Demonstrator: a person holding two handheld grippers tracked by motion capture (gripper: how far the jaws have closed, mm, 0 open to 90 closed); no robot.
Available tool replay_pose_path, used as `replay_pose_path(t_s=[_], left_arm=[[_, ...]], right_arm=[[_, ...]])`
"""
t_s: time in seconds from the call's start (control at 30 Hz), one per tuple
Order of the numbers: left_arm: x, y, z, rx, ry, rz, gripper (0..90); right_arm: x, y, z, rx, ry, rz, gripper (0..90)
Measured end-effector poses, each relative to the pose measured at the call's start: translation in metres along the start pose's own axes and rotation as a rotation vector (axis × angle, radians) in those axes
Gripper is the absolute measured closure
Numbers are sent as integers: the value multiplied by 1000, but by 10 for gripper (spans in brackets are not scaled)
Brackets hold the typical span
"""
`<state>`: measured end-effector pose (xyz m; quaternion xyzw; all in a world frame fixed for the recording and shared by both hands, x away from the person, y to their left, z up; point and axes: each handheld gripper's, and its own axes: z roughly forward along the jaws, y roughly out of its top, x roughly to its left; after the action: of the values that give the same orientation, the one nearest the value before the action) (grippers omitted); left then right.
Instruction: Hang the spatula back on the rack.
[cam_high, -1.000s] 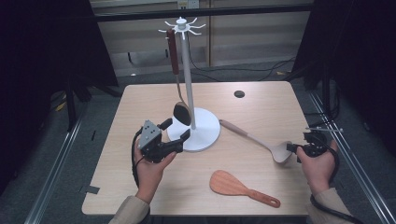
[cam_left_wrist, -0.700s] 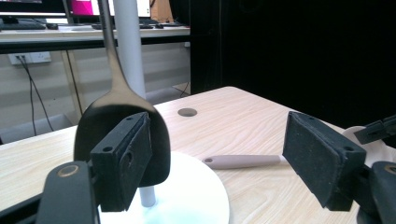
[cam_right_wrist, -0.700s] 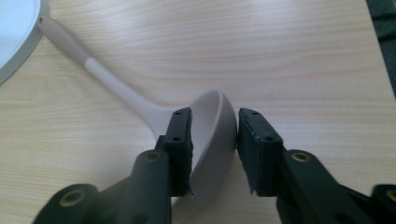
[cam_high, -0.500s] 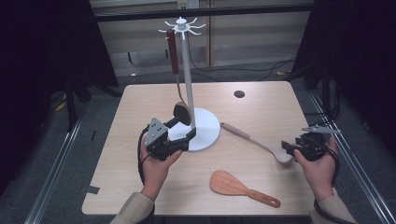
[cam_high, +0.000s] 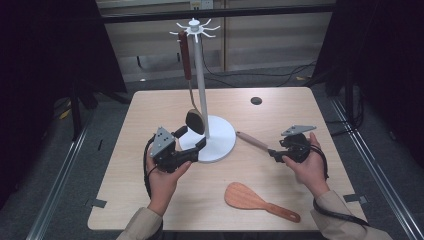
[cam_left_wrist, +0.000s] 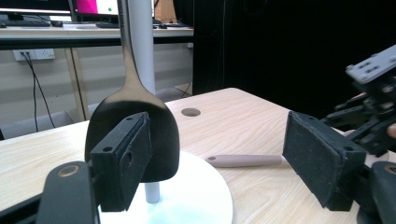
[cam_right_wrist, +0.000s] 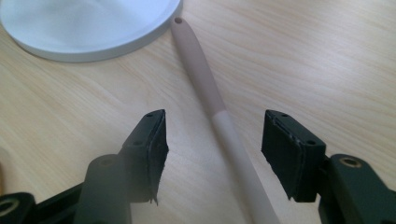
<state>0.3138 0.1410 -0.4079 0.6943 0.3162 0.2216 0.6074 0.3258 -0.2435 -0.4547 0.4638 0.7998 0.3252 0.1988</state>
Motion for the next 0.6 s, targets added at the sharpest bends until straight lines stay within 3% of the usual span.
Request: replay_pose_path(t_s=[0.17, 0.33, 0.37, 0.6], left_arm=[[2, -1, -2, 1, 9, -3, 232], [4, -1, -4, -3, 13, -15, 233], [5, -2, -5, 0, 15, -15, 232], [8, -2, -8, 0, 25, -18, 233]], right_arm=[[-4, 3, 16, 45, 12, -14, 435], [-9, 8, 30, 108, -26, -15, 465], [-11, 9, 36, 117, -15, 7, 483], [-6, 14, 54, 171, 19, -25, 542]])
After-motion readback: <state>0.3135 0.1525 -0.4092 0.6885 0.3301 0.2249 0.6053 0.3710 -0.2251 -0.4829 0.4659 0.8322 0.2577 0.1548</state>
